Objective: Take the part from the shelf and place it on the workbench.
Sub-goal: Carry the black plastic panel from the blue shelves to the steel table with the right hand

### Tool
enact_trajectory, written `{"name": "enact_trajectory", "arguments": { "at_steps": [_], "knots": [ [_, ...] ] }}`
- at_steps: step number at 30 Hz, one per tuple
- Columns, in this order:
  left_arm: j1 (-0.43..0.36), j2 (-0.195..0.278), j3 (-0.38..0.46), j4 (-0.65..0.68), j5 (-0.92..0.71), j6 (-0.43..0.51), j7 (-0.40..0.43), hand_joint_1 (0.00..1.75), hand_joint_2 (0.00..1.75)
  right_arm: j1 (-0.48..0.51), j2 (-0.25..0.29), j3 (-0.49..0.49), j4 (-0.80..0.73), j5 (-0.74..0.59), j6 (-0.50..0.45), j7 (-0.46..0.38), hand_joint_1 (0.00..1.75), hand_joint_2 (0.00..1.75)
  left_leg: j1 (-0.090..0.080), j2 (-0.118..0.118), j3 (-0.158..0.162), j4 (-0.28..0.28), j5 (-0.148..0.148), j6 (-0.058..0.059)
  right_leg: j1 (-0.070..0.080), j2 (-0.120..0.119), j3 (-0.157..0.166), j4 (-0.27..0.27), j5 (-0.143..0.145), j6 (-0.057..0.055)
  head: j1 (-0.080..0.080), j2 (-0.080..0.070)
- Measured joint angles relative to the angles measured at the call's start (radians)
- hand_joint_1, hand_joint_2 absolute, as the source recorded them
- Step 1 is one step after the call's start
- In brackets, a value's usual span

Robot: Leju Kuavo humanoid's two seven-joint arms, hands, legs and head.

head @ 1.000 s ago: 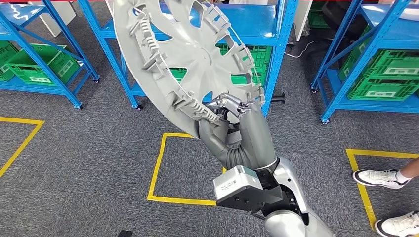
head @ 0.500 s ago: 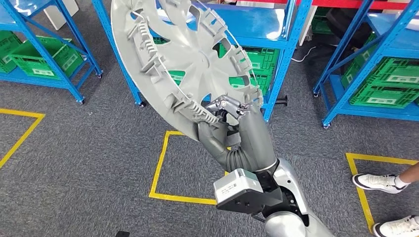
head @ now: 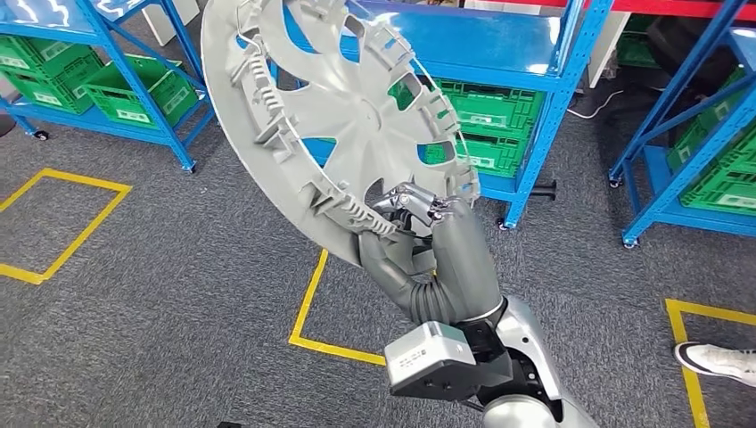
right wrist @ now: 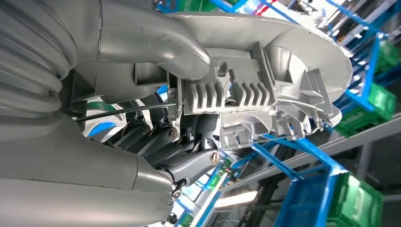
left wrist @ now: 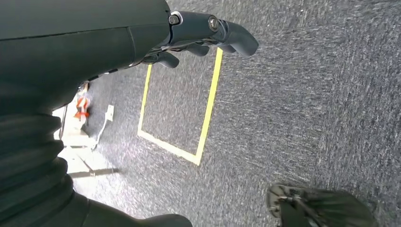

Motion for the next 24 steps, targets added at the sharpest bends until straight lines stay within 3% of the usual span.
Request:
{"name": "enact_trajectory", "arguments": {
  "at_steps": [2, 3, 4, 6, 8, 9, 11, 12, 14, 16, 17, 18, 19, 20, 22, 24],
  "knots": [
    [-0.001, 0.0, 0.0, 0.0, -0.003, 0.0, 0.0, 0.0, 1.75, 0.009, 0.0, 0.0, -0.006, 0.004, 0.0, 0.002, 1.75, 1.75, 0.005, 0.014, -0.051, 0.112, -0.043, -0.009, 0.0, -0.024, 0.0, 0.0, -0.001, -0.002, -0.002, 0.0],
    [0.0, 0.0, 0.0, 0.0, -0.003, -0.001, 0.0, 0.0, 1.75, 0.013, 0.0, 0.0, -0.006, 0.005, 0.0, 0.002, 1.75, 1.75, 0.007, 0.016, -0.058, 0.129, -0.041, -0.011, 0.0, -0.036, 0.0, 0.0, -0.002, -0.003, -0.002, 0.0],
    [0.001, 0.0, 0.0, 0.0, -0.004, -0.002, 0.0, 0.0, 1.75, 0.016, -0.001, -0.001, -0.006, 0.006, 0.0, 0.002, 1.75, 1.75, 0.009, 0.02, -0.045, 0.107, -0.022, -0.012, 0.0, -0.046, 0.001, 0.0, -0.003, -0.002, -0.002, 0.0],
    [0.001, 0.002, 0.0, 0.0, -0.006, -0.004, -0.001, 0.0, 1.75, 0.02, -0.001, -0.001, -0.007, 0.007, 0.0, 0.002, 1.75, 1.75, 0.007, 0.051, 0.025, -0.024, 0.037, -0.008, 0.001, -0.068, 0.005, 0.0, -0.005, 0.001, -0.002, 0.0],
    [-0.002, 0.002, 0.0, 0.0, -0.01, -0.004, -0.002, 0.0, 1.75, 0.021, -0.002, -0.003, -0.01, 0.009, 0.0, 0.001, 1.75, 1.75, -0.001, 0.084, 0.079, -0.128, 0.068, 0.006, 0.004, -0.087, 0.009, 0.0, -0.008, 0.011, -0.001, 0.0],
    [-0.003, 0.002, 0.0, 0.0, -0.012, -0.004, -0.002, 0.0, 1.75, 0.022, -0.002, -0.004, -0.012, 0.01, 0.0, 0.0, 1.75, 1.75, -0.006, 0.089, 0.086, -0.144, 0.069, 0.013, 0.005, -0.096, 0.011, 0.0, -0.008, 0.017, 0.0, 0.0],
    [-0.003, 0.002, 0.0, 0.0, -0.014, -0.004, -0.002, 0.0, 1.75, 0.022, -0.003, -0.006, -0.015, 0.012, 0.0, -0.001, 1.75, 1.75, -0.01, 0.066, 0.084, -0.145, 0.073, 0.026, 0.006, -0.113, 0.015, -0.005, -0.008, 0.031, 0.0, 0.0],
    [-0.002, 0.001, 0.0, 0.001, -0.015, -0.004, -0.001, 0.0, 1.75, 0.022, -0.003, -0.007, -0.017, 0.012, -0.001, -0.001, 1.75, 1.75, -0.008, 0.055, 0.085, -0.15, 0.078, 0.032, 0.004, -0.107, 0.017, -0.003, -0.01, 0.037, 0.001, 0.0],
    [-0.002, 0.0, 0.0, 0.001, -0.016, -0.004, -0.001, 0.0, 1.75, 0.023, -0.006, -0.01, -0.022, 0.013, -0.001, -0.001, 1.75, 1.75, -0.002, 0.033, 0.091, -0.163, 0.089, 0.044, 0.001, -0.057, 0.0, 0.047, -0.045, 0.044, 0.004, 0.0],
    [-0.005, 0.0, 0.0, 0.001, -0.016, -0.004, -0.002, 0.0, 1.75, 0.027, -0.013, -0.013, -0.024, 0.013, -0.004, -0.003, 1.75, 1.75, 0.001, 0.009, 0.086, -0.165, 0.095, 0.052, 0.001, -0.005, -0.055, 0.167, -0.108, 0.043, 0.008, 0.0],
    [-0.006, 0.0, 0.0, 0.001, -0.016, -0.005, -0.004, 0.0, 1.75, 0.032, -0.019, -0.015, -0.024, 0.012, -0.007, -0.006, 1.75, 1.75, 0.001, -0.005, 0.083, -0.163, 0.095, 0.053, 0.003, 0.003, -0.086, 0.228, -0.131, 0.042, 0.009, 0.0],
    [-0.006, 0.0, 0.0, 0.002, -0.016, -0.005, -0.005, 0.0, 1.75, 0.039, -0.025, -0.017, -0.024, 0.01, -0.013, -0.011, 1.75, 1.75, 0.001, -0.02, 0.08, -0.159, 0.095, 0.053, 0.004, 0.006, -0.106, 0.263, -0.136, 0.041, 0.009, 0.0],
    [-0.004, 0.0, 0.0, 0.002, -0.016, -0.006, -0.005, 0.0, 1.75, 0.045, -0.031, -0.019, -0.024, 0.007, -0.02, -0.017, 1.75, 1.75, 0.001, -0.036, 0.078, -0.156, 0.095, 0.053, 0.004, 0.008, -0.109, 0.263, -0.121, 0.04, 0.01, 0.0],
    [-0.003, 0.0, 0.0, 0.003, -0.016, -0.006, -0.005, 0.0, 1.75, 0.051, -0.037, -0.021, -0.024, 0.005, -0.026, -0.022, 1.75, 1.75, 0.001, -0.051, 0.076, -0.151, 0.094, 0.051, 0.003, 0.012, -0.095, 0.229, -0.093, 0.039, 0.011, 0.0],
    [-0.001, 0.0, 0.0, 0.003, -0.014, -0.006, -0.003, 0.0, 1.75, 0.056, -0.044, -0.022, -0.023, 0.002, -0.034, -0.03, 1.75, 1.75, 0.002, -0.08, 0.067, -0.136, 0.09, 0.042, 0.0, 0.041, -0.04, 0.105, -0.032, 0.039, 0.011, 0.0],
    [-0.001, 0.0, 0.0, 0.003, -0.011, -0.006, -0.001, 0.0, 1.75, 0.057, -0.046, -0.022, -0.023, 0.001, -0.036, -0.034, 1.75, 1.75, 0.001, -0.101, 0.055, -0.123, 0.086, 0.029, -0.002, 0.064, -0.011, 0.036, -0.012, 0.033, 0.011, 0.0]
  ]
}}
